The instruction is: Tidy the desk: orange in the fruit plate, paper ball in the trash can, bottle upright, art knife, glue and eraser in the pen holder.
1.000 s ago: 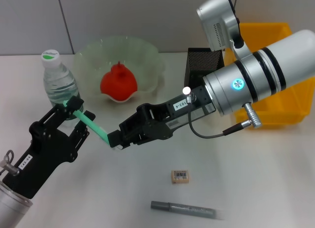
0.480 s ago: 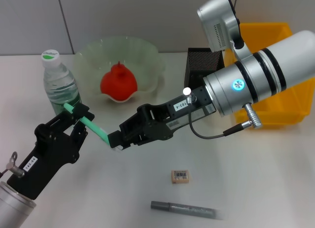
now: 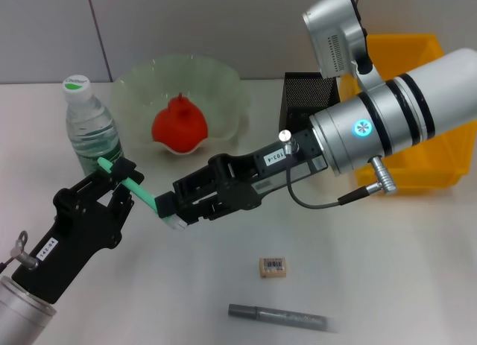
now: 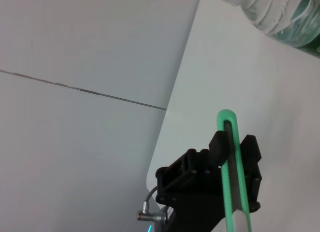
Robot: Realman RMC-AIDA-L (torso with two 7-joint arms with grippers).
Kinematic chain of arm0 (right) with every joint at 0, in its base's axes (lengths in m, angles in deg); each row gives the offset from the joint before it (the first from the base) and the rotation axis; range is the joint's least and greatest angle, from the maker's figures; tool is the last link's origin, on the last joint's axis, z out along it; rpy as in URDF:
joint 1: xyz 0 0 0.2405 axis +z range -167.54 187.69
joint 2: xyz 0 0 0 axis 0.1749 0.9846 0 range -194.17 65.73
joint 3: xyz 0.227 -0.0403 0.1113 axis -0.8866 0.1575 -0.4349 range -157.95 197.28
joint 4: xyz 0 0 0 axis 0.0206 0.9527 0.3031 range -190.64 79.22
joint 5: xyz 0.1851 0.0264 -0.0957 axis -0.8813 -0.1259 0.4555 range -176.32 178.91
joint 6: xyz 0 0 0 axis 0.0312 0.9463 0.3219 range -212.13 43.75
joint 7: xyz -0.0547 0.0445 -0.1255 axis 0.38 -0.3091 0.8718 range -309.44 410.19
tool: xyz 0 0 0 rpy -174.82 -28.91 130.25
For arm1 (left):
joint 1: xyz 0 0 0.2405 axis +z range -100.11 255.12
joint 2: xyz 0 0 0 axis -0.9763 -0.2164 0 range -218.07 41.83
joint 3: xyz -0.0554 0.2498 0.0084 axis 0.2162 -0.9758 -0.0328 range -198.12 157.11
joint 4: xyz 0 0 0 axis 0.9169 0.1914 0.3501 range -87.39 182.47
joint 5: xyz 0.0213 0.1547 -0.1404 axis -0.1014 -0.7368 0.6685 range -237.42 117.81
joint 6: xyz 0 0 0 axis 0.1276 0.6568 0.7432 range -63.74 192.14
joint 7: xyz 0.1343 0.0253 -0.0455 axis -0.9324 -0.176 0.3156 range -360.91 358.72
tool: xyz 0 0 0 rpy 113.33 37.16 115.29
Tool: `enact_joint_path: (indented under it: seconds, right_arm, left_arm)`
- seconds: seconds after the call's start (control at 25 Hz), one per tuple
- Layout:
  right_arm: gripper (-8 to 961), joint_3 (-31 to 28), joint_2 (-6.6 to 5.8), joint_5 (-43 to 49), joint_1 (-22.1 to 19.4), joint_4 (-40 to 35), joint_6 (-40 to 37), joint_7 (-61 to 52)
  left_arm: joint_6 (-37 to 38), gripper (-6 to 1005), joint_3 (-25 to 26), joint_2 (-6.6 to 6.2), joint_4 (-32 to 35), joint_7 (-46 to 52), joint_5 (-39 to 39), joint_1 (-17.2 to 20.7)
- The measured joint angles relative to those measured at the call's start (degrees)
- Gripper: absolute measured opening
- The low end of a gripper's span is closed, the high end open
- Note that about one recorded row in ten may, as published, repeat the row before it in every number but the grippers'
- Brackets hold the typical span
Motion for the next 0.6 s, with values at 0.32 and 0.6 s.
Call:
enact_joint_path:
  seconds: [0.32, 0.6]
  right_arm:
    - [635, -0.19, -0.19, -0.46, -2.02, -2.31, -1.0, 2.79]
    - [791, -5.97, -2.43, -5.25, -10.75, -5.87, -8.38, 16.54]
  left_arm:
    - [-0.04, 202, 1.53, -0.01, 0.04, 3.09, 0.04, 0.17]
    - [0.72, 202, 6.8, -0.63, 1.51, 18.35, 0.07, 0.53]
